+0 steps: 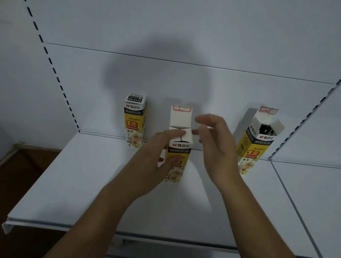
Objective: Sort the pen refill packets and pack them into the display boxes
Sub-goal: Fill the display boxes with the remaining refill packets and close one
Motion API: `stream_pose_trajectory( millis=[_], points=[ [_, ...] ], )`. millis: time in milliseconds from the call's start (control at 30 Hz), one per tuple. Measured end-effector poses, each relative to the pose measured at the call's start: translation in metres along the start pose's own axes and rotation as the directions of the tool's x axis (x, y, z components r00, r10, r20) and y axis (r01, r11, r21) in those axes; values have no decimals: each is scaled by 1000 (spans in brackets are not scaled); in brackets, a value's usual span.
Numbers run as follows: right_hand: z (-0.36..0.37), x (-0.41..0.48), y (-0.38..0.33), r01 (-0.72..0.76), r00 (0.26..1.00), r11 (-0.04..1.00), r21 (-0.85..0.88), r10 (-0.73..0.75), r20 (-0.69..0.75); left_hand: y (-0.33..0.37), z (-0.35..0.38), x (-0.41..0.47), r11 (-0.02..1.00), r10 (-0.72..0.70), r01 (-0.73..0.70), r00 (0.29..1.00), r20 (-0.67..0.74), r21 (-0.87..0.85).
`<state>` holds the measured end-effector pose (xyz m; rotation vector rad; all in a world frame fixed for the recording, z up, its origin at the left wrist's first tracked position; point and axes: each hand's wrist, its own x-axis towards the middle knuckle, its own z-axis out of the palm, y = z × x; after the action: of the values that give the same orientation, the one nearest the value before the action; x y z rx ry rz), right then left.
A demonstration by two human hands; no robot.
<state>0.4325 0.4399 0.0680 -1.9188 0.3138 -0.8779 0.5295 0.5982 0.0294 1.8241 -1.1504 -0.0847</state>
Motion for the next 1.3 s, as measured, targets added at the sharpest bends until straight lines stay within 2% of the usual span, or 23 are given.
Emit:
stream_pose_trajectory(
  millis=[67,133,200,300,467,667,967,1167,1300],
  points=[
    [3,21,-11,-104,995,995,14,103,16,1,1,-1,1000,1,-1,1000,-5,5],
    [5,38,-18,-147,985,989,24,144,99,2,1,-1,1000,-1,1,1000,-10,9],
    [8,44,-22,-105,986,994,8,103,135,3,1,-2,1000,0,0,1000,-14,7],
    [7,37,-24,19,994,999,-29,-16,106,3,1,-1,1000,-6,6,1000,-17,6],
    [-5,6,-19,123,988,988,-98,-113,105,2,4,0,1000,3,-3,1000,-27,-13],
    [-7,-15,2,201,971,980,-15,-197,136,3,8,0,1000,-15,14,997,-71,-20],
    [-4,-11,3,193,979,981,-33,-190,71,8,8,-1,1000,-26,26,997,-75,1],
    [-4,-13,5,158,985,987,15,-158,63,6,14,-7,984,-63,43,992,-108,-173],
    [-2,-12,-2,100,994,993,68,-103,39,4,15,-10,983,-50,25,990,-130,-181]
  ],
)
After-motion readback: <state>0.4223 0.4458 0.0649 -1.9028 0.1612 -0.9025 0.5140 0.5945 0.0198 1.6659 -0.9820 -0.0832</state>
